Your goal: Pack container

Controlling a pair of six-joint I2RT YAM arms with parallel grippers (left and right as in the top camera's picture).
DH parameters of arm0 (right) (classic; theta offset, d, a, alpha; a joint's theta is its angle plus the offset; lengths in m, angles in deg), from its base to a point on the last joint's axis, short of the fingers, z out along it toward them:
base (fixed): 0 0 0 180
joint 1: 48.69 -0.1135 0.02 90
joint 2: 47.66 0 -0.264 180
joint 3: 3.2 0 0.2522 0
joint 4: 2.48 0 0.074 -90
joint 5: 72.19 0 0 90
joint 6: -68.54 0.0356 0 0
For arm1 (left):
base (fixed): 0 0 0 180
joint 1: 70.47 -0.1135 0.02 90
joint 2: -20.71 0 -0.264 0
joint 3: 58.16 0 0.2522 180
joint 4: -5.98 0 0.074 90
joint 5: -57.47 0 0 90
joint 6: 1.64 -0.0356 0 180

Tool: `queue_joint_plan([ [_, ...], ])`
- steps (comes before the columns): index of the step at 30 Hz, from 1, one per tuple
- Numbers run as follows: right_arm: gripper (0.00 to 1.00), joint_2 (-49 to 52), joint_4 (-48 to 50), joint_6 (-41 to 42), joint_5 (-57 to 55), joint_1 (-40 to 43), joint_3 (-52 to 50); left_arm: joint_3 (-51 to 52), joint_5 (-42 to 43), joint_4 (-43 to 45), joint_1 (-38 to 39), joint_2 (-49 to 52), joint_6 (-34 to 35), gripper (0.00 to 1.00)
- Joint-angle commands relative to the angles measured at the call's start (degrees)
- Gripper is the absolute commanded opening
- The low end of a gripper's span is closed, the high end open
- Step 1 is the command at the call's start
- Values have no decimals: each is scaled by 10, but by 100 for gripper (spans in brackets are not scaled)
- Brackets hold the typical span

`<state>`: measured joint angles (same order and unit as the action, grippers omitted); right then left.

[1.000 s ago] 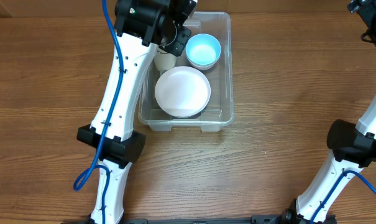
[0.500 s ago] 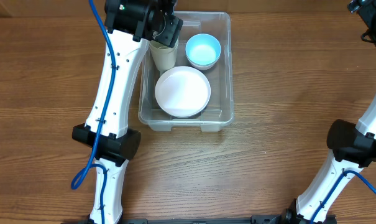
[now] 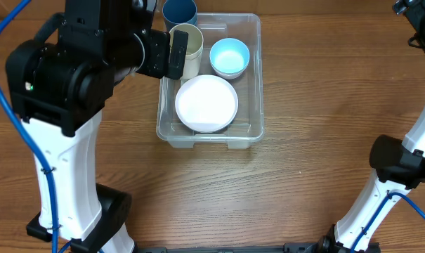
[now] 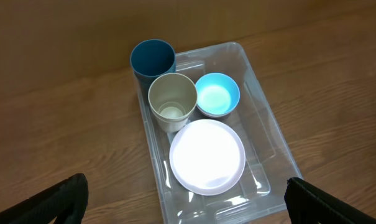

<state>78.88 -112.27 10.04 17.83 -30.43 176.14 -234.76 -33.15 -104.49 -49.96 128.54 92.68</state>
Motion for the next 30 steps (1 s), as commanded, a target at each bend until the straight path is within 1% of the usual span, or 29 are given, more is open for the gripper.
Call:
queue_joint_plan([
  [1, 100, -3, 1, 2, -1, -2, 3, -4, -6, -1, -3, -84, -31, 100],
  [4, 100, -3, 1, 2, -1, -2, 3, -4, -22, -1, -3, -196, -31, 100],
  [6, 100, -3, 1, 2, -1, -2, 3, 16, -24, -1, -3, -264, -31, 100],
  [8, 100, -3, 1, 2, -1, -2, 3, 92, -32, -1, -25, -331, -31, 100],
  [10, 100, -3, 1, 2, -1, -2, 3, 203, -34, 24, -68, -398, -31, 100],
  [11, 100, -3, 1, 2, -1, -2, 3, 313, -17, 97, -102, -458, -31, 100],
  [12, 100, -3, 1, 2, -1, -2, 3, 393, 0, 160, -116, -499, -31, 100],
  [13, 100, -3, 1, 2, -1, -2, 3, 500, 21, 254, -129, -554, -31, 100],
  [15, 100, -3, 1, 2, -1, -2, 3, 672, 48, 400, -141, -638, -31, 100],
  [16, 100, -3, 1, 2, -1, -2, 3, 803, 68, 510, -151, -701, -31, 100],
  [18, 100, -3, 1, 2, -1, -2, 3, 983, 108, 660, -173, -784, -30, 100],
  [20, 100, -3, 1, 2, -1, -2, 3, 1141, 137, 780, -189, -859, -30, 100],
  [23, 100, -3, 1, 2, -1, -2, 3, 1317, 140, 896, -191, -941, -29, 100],
  [25, 100, -3, 1, 2, -1, -2, 3, 1398, 137, 968, -191, -977, -29, 100],
  [26, 100, -3, 1, 2, -1, -2, 3, 1453, 132, 1032, -191, -1003, -31, 100],
  [28, 100, -3, 1, 2, -1, -2, 3, 1519, 119, 1109, -191, -1036, -31, 100],
  [30, 100, -3, 1, 2, -1, -2, 3, 1548, 105, 1140, -191, -1052, -31, 100],
])
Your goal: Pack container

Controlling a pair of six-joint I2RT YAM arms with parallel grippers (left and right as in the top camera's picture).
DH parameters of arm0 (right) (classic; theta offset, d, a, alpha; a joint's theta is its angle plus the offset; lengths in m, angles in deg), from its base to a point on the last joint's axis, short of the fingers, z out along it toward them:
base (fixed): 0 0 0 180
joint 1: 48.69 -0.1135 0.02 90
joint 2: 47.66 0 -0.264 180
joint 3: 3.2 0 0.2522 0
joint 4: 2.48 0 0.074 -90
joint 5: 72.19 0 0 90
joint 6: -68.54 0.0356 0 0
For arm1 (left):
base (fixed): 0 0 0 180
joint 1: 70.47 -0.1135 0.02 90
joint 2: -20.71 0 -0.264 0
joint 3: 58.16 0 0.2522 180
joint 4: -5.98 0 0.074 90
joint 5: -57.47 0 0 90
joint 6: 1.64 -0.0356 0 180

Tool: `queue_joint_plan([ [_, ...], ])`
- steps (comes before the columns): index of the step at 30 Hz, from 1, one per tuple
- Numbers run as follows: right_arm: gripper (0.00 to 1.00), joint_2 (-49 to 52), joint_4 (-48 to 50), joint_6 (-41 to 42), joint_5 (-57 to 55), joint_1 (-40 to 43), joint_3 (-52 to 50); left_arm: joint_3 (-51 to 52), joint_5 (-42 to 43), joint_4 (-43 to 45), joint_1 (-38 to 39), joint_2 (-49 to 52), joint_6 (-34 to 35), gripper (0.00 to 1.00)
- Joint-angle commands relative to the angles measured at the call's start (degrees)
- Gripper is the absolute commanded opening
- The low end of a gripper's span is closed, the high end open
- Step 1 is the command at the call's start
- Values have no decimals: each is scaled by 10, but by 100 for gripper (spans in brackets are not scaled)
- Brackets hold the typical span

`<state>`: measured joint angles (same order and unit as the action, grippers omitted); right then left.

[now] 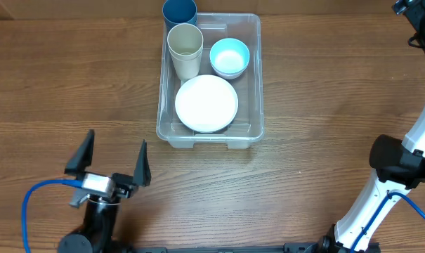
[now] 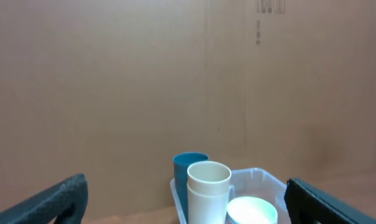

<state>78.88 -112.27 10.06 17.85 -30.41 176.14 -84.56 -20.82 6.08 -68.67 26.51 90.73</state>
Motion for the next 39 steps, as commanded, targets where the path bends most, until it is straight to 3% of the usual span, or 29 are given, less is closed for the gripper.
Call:
queue_joint_plan([
  [1, 100, -3, 1, 2, -1, -2, 3, 65, -23, 42, -8, -47, -11, 100],
  [6, 100, -3, 1, 2, -1, -2, 3, 125, -17, 26, -22, -56, -11, 100],
  [13, 100, -3, 1, 2, -1, -2, 3, 124, -20, -175, -23, -56, -5, 100],
  [39, 100, -3, 1, 2, -2, -2, 3, 124, -17, -173, -23, -56, -5, 100],
])
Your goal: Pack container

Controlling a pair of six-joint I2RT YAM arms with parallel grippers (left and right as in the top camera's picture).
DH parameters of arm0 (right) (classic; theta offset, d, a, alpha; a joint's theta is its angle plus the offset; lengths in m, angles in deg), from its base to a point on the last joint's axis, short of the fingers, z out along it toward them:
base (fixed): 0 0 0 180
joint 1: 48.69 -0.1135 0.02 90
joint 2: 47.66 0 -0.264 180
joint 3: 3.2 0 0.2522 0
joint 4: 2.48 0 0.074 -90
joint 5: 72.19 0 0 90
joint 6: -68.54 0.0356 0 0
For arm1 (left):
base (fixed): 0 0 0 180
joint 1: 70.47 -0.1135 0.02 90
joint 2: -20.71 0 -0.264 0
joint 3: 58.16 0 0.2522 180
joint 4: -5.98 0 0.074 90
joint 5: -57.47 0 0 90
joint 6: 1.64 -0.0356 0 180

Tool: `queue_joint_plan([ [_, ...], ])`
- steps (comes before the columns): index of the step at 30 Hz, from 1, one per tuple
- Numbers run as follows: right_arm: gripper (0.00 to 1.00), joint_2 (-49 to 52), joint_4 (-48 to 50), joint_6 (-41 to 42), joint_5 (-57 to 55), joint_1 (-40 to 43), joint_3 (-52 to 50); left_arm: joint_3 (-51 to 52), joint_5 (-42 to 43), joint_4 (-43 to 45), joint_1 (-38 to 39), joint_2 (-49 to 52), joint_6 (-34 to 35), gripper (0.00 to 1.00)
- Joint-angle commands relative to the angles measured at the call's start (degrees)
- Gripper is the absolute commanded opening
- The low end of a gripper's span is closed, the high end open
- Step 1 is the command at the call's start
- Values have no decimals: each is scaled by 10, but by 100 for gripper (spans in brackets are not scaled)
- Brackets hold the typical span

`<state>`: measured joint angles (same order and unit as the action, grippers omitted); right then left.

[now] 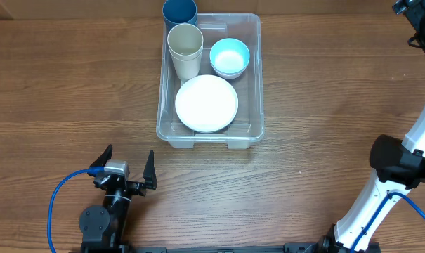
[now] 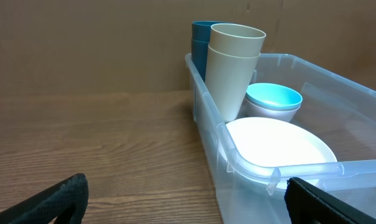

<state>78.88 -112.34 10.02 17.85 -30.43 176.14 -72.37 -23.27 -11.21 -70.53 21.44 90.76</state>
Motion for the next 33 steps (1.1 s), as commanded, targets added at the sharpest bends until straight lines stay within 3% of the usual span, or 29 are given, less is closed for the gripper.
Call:
queue_joint_plan([
  [1, 100, -3, 2, 3, -1, -3, 3, 2, 7, 0, -4, -5, -5, 100],
  [9, 100, -139, 2, 3, -1, -96, -6, 2, 7, 0, -4, -5, -5, 100],
  [12, 100, -235, 2, 3, -1, -173, -107, 2, 7, 0, -4, -5, -5, 100],
  [15, 100, -344, 27, 2, -30, -222, -288, 2, 7, 0, -4, -5, -5, 100],
  [17, 100, -442, 127, 2, -30, -231, -459, 2, 7, 0, -4, -5, -5, 100],
  [20, 100, -620, 422, -21, -28, -231, -753, 2, 7, 0, -4, -5, -5, 100],
  [23, 100, -772, 642, -164, 28, -231, -988, 2, 7, 0, -4, -5, -5, 100],
  [27, 100, -952, 731, -277, 37, -230, -1213, 2, 7, 0, -4, -5, -5, 100],
  [33, 100, -1149, 869, -268, 27, -236, -1461, 2, 7, 0, -4, -5, -5, 100],
])
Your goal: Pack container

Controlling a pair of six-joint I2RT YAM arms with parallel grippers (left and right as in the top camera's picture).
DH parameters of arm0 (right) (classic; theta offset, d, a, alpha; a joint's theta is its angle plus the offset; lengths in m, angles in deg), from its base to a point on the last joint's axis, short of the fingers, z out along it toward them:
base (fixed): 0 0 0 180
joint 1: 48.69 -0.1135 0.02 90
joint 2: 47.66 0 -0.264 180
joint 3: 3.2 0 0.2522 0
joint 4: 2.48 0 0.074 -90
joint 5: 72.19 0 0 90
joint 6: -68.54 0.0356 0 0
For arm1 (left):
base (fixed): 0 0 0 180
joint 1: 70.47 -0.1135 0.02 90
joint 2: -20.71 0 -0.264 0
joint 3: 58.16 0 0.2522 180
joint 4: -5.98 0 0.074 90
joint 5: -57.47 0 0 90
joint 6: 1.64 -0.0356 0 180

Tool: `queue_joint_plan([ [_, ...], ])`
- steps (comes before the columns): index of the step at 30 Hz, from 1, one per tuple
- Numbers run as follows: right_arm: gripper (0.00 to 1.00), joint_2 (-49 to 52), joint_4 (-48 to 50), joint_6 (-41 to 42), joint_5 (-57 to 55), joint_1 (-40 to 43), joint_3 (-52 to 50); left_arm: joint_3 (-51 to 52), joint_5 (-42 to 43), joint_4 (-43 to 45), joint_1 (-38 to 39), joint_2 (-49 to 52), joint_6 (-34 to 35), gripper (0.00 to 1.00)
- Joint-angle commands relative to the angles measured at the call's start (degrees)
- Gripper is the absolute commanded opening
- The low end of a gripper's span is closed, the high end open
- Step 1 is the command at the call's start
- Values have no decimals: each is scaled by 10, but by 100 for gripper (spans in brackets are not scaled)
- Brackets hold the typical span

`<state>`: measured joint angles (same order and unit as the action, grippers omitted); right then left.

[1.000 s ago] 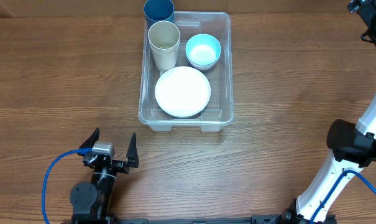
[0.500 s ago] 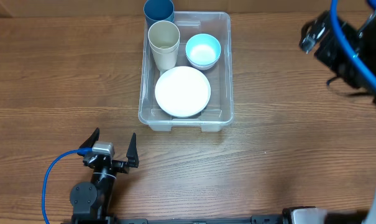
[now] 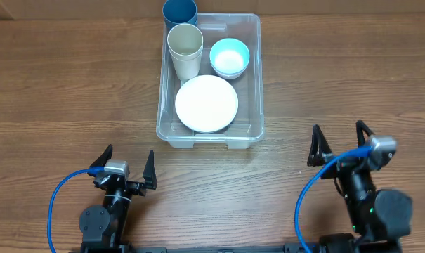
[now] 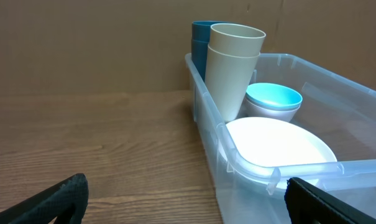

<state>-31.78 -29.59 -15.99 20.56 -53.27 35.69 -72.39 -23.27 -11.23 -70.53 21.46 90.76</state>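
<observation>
The clear plastic container (image 3: 254, 77) sits at the table's far middle. Inside it are a white plate (image 3: 206, 103), a light blue bowl (image 3: 229, 57) and a cream cup (image 3: 185, 49). A dark blue cup (image 3: 179, 11) stands just outside its far wall, touching it. In the left wrist view the container (image 4: 337, 168) fills the right half, with the cream cup (image 4: 235, 68), the bowl (image 4: 273, 99) and the plate (image 4: 281, 146) in it. My left gripper (image 3: 123, 173) rests open near the front left edge, empty. My right gripper (image 3: 338, 144) rests open near the front right, empty.
Bare wooden table (image 3: 72, 91) stretches to either side of the container. A brown cardboard wall (image 4: 100, 43) stands behind the table. Blue cables (image 3: 57, 204) loop from both arms at the front edge.
My right arm was raised at the right edge of the overhead view; now it is folded low at the front right with its gripper open. The left arm and the container's contents are unchanged.
My left arm was high over the container's left side, gripper open, with plate, bowl and cream cup inside. Then it stood lower at the front left. Then it was folded down at the front edge. Now the right arm is folded down too.
</observation>
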Motion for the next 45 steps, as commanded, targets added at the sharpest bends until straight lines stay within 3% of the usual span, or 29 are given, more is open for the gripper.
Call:
queue_joint_plan([
  [1, 100, -60, 68, -8, 5, -12, -84, 2, 7, 0, -4, -5, -5, 100],
  [7, 100, -130, 240, -8, 45, -19, -185, 2, 7, 0, -4, -5, -5, 100],
  [13, 100, -157, 229, -8, 71, -18, -243, 2, 7, 0, -4, -5, -5, 100],
  [19, 100, -157, 93, -8, 78, -18, -247, 2, 7, 0, -4, -5, -5, 100],
  [22, 100, -157, 94, -14, 78, -18, -247, 2, 7, 0, -4, -5, -5, 100],
  [28, 100, -157, 95, -133, 85, -18, -247, 2, 7, 0, -4, -5, -5, 100],
  [45, 100, -157, 96, -153, 85, 11, -247, 2, 7, 0, -4, -5, -5, 100],
])
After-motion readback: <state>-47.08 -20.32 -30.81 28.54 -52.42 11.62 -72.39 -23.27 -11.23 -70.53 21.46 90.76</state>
